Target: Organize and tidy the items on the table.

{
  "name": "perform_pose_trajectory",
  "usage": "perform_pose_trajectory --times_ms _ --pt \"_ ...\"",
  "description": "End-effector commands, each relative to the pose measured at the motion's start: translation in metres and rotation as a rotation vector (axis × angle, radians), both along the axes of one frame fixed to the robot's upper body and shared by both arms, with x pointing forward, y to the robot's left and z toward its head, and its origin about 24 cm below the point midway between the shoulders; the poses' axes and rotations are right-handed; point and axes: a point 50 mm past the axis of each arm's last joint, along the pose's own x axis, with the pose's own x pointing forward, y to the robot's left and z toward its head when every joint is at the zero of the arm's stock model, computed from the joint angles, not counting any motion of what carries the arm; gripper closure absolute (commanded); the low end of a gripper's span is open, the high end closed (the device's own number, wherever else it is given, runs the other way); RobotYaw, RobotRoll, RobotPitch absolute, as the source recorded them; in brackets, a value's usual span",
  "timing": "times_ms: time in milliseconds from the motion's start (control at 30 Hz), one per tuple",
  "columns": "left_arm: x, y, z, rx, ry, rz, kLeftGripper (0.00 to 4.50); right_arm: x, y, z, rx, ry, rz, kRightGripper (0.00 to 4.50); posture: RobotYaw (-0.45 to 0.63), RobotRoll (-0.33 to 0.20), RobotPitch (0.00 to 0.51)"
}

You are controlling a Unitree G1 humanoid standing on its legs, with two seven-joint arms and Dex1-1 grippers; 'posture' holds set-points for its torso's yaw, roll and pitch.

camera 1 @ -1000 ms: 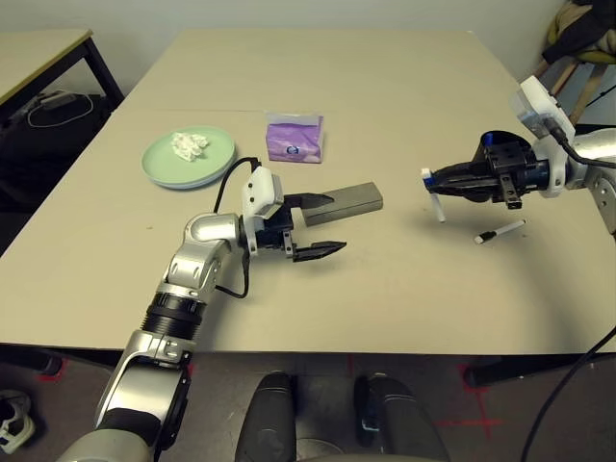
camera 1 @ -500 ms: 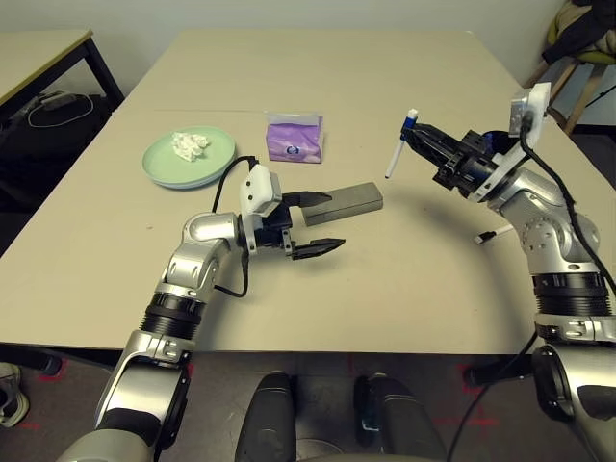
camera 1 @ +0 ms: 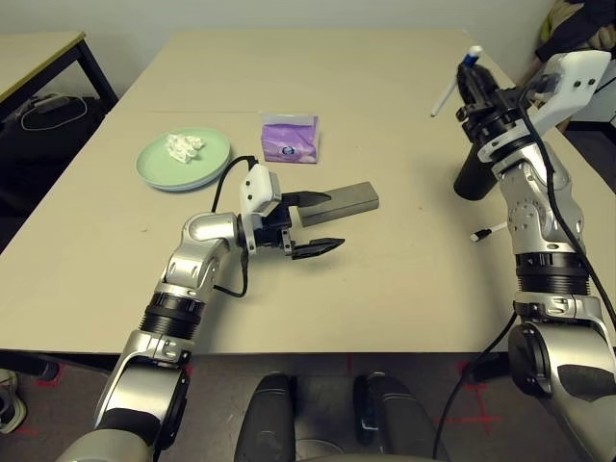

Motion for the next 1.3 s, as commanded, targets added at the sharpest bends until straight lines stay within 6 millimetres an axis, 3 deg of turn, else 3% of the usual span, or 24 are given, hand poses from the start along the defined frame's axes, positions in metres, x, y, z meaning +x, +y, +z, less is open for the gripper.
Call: perform_pose_trajectory --times_ms 33,467,900,933,1200,1233,1300 --pt "0.000 0.002 0.001 -0.006 0.000 0.006 0.00 0.003 -0.014 0.003 0.048 0.058 -0.148 4.09 0.15 0.000 0.077" --pt "0.001 0.002 0.001 -0.003 -0.003 0.005 0.00 0.002 -0.027 0.009 0.063 0.192 -0.293 4.09 0.14 0.000 0.079" --pt "0.001 0.001 0.001 -0.002 -0.003 0.002 0.00 -0.002 -0.028 -0.006 0.033 0.296 -0.281 4.09 0.14 0.000 0.085" --pt "0.000 0.001 0.002 -0.002 -0.003 0.002 0.00 -0.002 -0.028 -0.007 0.031 0.302 -0.279 3.35 0.14 0.000 0.086" --pt "0.000 0.001 0.002 -0.002 -0.006 0.003 0.00 -0.002 -0.029 -0.010 0.014 0.316 -0.276 0.35 0.15 0.000 0.087" --pt "0.000 0.001 0.001 -0.003 -0.006 0.004 0.00 -0.002 -0.029 -0.010 0.013 0.315 -0.276 0.03 0.15 0.000 0.087" --pt "-0.001 0.001 0.001 -0.004 -0.007 0.004 0.00 -0.002 -0.029 -0.009 -0.005 0.302 -0.263 0.03 0.15 0.000 0.086"
